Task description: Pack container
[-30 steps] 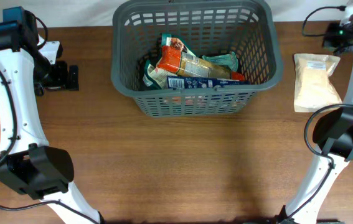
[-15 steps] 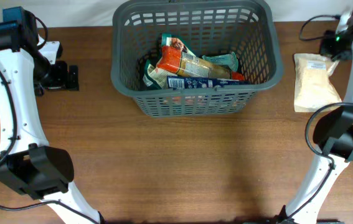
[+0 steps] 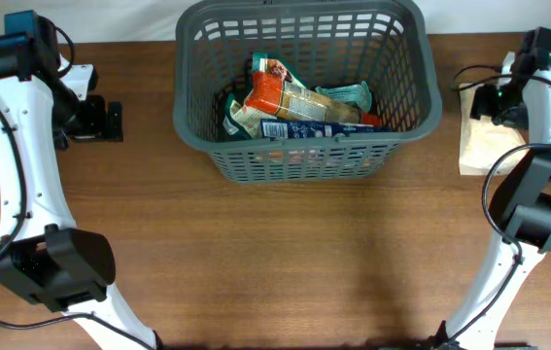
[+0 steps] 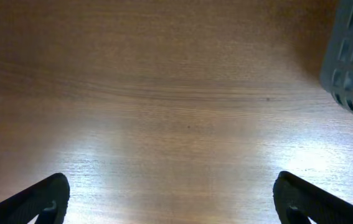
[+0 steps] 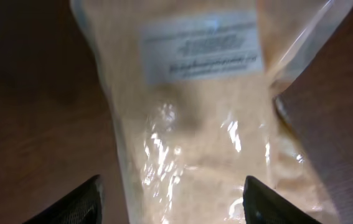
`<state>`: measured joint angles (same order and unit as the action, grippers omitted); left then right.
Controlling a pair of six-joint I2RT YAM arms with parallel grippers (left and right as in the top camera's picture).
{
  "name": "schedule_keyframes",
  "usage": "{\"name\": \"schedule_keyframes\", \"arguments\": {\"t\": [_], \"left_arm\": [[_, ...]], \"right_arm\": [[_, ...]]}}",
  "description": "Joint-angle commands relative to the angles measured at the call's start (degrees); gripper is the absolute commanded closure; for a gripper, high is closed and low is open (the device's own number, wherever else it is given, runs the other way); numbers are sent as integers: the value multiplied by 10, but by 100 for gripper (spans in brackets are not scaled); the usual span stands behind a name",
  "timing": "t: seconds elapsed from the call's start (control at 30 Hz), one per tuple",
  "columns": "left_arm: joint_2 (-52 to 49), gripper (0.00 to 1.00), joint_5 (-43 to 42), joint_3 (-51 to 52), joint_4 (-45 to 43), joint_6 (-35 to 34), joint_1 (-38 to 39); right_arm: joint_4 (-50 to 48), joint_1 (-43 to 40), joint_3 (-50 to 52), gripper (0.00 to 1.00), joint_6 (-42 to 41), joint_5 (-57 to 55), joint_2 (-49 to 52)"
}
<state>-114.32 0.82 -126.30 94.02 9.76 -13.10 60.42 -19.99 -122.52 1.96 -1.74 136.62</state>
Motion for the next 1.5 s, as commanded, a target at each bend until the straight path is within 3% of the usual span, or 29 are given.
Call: {"name": "schedule_keyframes", "arguments": {"t": [0.0, 0.37, 0.7, 0.87, 1.0, 1.1, 1.2, 1.3, 1.47], "left_arm": [[12, 1, -6, 2, 1, -7, -3], [12, 1, -6, 2, 1, -7, -3], [12, 1, -6, 2, 1, -7, -3], [12, 1, -6, 2, 1, -7, -3], [12, 1, -6, 2, 1, -7, -3], [12, 1, -6, 2, 1, -7, -3], [12, 1, -6, 2, 1, -7, -3], [12, 1, -6, 2, 1, -7, -3], [12, 1, -6, 2, 1, -7, -3]], "right_arm": [[-3, 1, 5, 32, 1, -18, 3], [-3, 2, 5, 30, 1, -17, 35], [-3, 2, 5, 21, 8, -17, 53], [3, 2, 5, 23, 8, -17, 73], [7, 2, 8, 35, 7, -17, 86], [9, 2, 11, 59, 7, -17, 90], [12, 2, 13, 64, 7, -17, 90], [17, 2, 13, 81, 7, -14, 90], [22, 2, 13, 96, 7, 23, 89]]}}
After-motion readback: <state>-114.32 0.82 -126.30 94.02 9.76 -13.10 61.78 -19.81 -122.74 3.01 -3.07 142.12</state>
